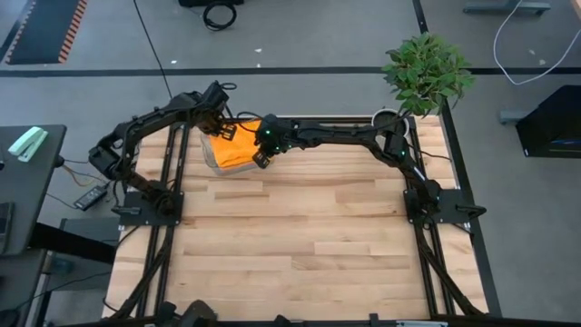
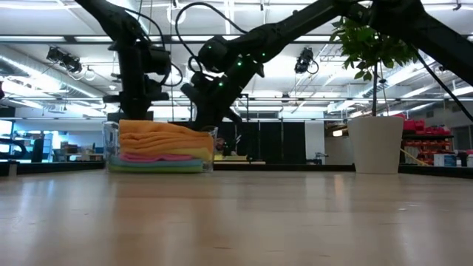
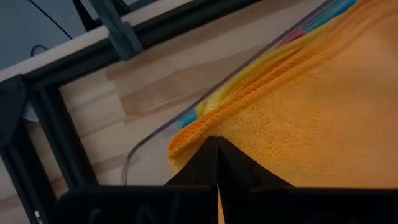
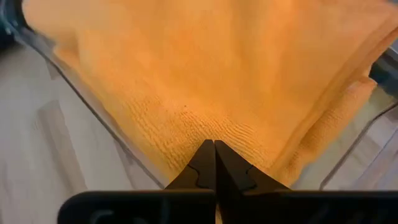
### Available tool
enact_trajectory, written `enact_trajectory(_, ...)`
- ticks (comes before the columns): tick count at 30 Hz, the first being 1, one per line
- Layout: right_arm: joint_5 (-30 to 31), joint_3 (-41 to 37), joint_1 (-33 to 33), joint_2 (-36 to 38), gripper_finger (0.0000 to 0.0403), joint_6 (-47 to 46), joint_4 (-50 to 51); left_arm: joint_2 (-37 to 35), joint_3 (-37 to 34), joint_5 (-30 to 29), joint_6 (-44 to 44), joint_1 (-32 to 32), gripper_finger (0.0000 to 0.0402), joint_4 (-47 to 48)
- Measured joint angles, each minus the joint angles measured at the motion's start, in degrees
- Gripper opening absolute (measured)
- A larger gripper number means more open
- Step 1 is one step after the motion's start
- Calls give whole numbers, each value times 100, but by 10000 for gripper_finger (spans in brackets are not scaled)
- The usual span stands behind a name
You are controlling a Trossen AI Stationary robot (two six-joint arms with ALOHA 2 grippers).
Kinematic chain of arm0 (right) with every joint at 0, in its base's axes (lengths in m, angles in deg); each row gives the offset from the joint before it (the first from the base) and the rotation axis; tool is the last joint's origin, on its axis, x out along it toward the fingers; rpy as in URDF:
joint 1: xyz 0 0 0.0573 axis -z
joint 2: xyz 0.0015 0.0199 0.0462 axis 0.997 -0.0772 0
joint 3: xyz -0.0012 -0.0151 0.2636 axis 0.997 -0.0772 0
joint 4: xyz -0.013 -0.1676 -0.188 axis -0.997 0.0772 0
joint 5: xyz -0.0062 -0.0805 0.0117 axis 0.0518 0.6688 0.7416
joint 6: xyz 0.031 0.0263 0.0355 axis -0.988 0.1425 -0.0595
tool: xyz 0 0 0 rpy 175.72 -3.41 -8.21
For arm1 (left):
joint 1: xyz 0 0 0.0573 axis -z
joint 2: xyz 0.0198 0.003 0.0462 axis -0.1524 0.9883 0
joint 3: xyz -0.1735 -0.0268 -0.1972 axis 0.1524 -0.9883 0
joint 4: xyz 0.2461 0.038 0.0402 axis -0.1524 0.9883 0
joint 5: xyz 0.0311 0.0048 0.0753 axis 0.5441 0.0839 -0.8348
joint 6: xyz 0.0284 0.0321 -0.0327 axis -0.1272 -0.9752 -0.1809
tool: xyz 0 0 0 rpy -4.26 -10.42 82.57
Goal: Fold microfiber towels
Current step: Put the folded and stacked towels into the transparent bin
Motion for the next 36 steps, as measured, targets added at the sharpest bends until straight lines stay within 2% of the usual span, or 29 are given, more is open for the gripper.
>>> enact_trajectory(8, -64, 86, -10, 32, 0, 158, 435, 195, 16, -3, -83, -36, 18, -166)
enact_trajectory(13, -144, 452, 89, 215, 0, 341, 564, -381, 178, -105, -84, 8, 13, -344)
enact_trajectory(16, -195, 779, 274, 223, 0, 383, 576, -848, 128, 72, -70, 259, 6, -339)
enact_trajectory(20, -432, 817, 582, 152, 0, 276, 383, -1260, -312, 422, 250, 987, 8, -466)
enact_trajectory(25, -489, 538, 737, 149, 0, 284, 137, -1324, -1195, 123, 1050, 1812, 5, -1250)
enact_trajectory(30, -467, 318, 751, 148, 0, 412, -7, -1289, -1752, -104, 1582, 2084, 9, -1602)
enact_trajectory(36, 21, 134, 793, 141, 0, 277, 77, -1296, -1853, -154, 1683, 2253, 5, -1560)
